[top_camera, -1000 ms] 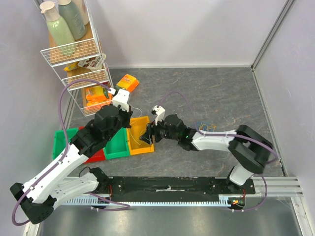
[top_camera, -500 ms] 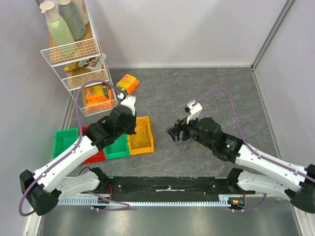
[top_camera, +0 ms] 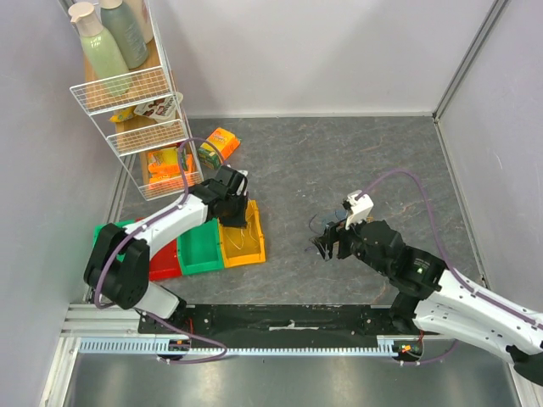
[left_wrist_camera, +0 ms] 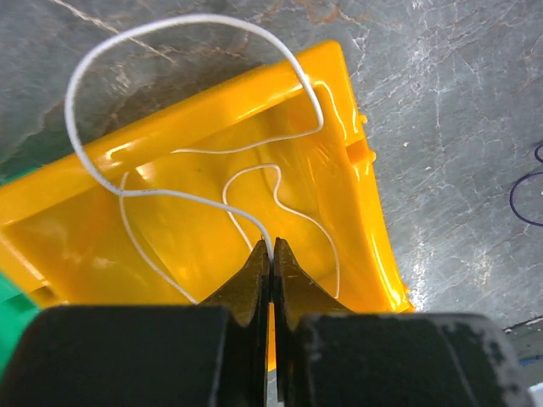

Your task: Untangle the cables

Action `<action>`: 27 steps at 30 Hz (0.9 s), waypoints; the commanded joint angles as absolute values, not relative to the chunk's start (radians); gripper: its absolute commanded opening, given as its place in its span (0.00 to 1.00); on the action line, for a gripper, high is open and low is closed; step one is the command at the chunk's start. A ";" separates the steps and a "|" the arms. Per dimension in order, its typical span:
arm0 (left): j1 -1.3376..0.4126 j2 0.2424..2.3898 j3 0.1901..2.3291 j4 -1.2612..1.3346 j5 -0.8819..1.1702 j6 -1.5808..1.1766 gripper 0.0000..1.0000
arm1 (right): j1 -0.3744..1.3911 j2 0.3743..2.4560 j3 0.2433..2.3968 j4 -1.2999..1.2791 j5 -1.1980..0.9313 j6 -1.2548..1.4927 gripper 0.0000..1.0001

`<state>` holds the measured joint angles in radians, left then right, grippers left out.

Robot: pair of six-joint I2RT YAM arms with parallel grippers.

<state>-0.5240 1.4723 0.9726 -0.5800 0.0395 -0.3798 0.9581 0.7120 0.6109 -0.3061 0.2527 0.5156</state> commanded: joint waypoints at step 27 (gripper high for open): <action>-0.555 0.856 0.738 -0.603 0.146 -0.644 0.02 | 0.959 0.776 0.577 -0.265 0.241 0.557 0.79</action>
<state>-0.5533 0.8829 0.7689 -0.5488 0.1043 -0.5240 0.9581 0.7715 0.5724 -0.3283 0.2680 0.5350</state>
